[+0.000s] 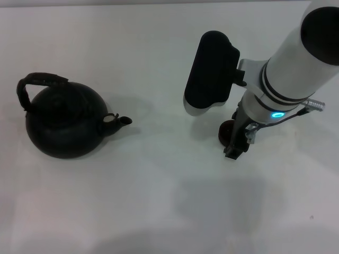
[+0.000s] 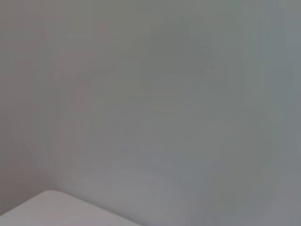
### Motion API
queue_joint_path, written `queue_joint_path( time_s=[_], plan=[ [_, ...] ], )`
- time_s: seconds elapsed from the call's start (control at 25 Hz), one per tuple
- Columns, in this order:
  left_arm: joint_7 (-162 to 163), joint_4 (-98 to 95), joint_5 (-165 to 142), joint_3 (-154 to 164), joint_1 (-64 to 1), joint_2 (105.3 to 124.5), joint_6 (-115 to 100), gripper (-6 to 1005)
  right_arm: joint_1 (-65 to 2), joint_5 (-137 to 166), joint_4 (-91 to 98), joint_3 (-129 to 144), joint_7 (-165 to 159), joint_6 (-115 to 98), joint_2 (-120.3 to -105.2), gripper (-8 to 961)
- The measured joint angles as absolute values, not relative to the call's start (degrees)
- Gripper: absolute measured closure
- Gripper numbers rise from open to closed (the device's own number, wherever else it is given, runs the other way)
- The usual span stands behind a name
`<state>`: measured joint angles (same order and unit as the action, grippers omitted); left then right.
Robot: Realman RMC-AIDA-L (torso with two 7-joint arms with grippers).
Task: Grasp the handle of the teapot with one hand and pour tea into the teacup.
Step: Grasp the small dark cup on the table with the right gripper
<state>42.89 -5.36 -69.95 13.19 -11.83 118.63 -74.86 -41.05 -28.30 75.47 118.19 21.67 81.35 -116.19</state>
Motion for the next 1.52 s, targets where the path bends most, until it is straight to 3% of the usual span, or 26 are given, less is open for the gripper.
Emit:
queue_joint_path(
  time_s=[1.24, 1.52],
  plan=[
    [42.89, -5.41, -69.52, 12.83, -11.88, 118.74, -75.16, 106, -40.91, -29.86, 73.00, 118.13, 22.11, 79.59, -116.19, 132],
    [42.89, -5.45, -69.52, 12.75, -11.86, 118.74, -75.20, 106, -41.61, -31.07, 74.05, 117.01, 22.17, 79.50, -116.12, 221]
  ],
)
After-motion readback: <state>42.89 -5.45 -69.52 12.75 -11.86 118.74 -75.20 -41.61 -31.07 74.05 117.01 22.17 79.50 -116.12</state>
